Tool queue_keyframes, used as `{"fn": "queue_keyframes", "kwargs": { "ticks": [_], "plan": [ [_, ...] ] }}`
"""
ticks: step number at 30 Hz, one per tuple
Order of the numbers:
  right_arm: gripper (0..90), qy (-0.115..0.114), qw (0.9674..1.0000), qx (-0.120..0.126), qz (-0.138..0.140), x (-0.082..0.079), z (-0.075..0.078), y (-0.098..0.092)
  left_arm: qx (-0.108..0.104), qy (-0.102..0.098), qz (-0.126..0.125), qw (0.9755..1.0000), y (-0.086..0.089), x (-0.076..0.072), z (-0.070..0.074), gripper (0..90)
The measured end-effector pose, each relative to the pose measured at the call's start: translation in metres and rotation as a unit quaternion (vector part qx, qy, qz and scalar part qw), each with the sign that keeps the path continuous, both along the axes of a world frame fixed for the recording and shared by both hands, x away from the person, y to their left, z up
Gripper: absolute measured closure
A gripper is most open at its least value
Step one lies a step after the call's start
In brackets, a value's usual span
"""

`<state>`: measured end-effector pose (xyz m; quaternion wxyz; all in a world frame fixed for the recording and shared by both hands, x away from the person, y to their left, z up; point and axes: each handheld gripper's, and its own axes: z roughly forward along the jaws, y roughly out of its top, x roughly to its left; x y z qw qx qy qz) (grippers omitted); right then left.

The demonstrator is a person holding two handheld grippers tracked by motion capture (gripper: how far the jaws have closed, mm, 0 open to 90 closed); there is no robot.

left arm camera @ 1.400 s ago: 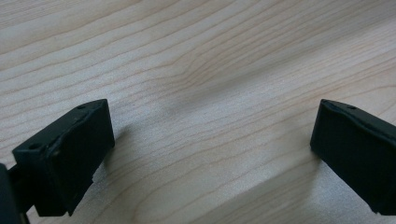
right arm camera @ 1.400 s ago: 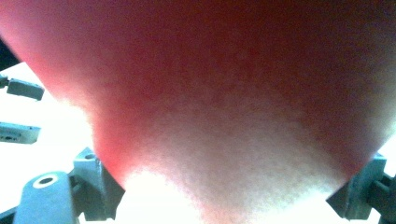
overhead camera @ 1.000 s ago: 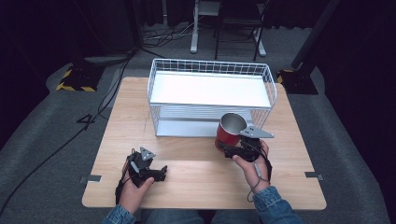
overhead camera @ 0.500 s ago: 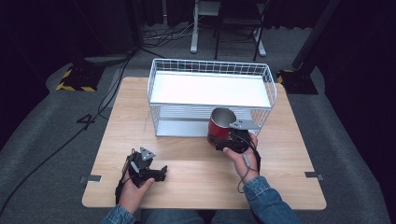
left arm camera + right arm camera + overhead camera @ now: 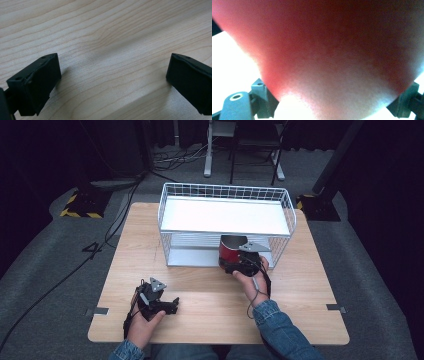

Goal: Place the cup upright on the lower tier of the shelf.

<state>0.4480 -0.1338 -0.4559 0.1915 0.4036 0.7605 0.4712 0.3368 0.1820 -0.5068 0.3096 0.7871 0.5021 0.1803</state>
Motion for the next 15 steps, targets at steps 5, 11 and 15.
{"fn": "queue_keyframes", "kwargs": {
  "ticks": [5,11,15],
  "plan": [
    [16.1,-0.004,1.0000,-0.001,-0.008,0.009,-0.003,0.005,0.000,0.000,0.000,1.0000,0.000,0.000,0.000,0.0],
    [16.1,-0.009,0.9998,-0.002,-0.015,0.016,-0.007,0.012,0.002,0.001,-0.002,1.0000,0.000,0.000,0.000,0.0],
    [16.1,-0.012,0.9998,-0.004,-0.016,0.023,-0.010,0.019,0.002,0.001,-0.002,1.0000,0.000,0.000,0.000,0.0]
  ]
}}
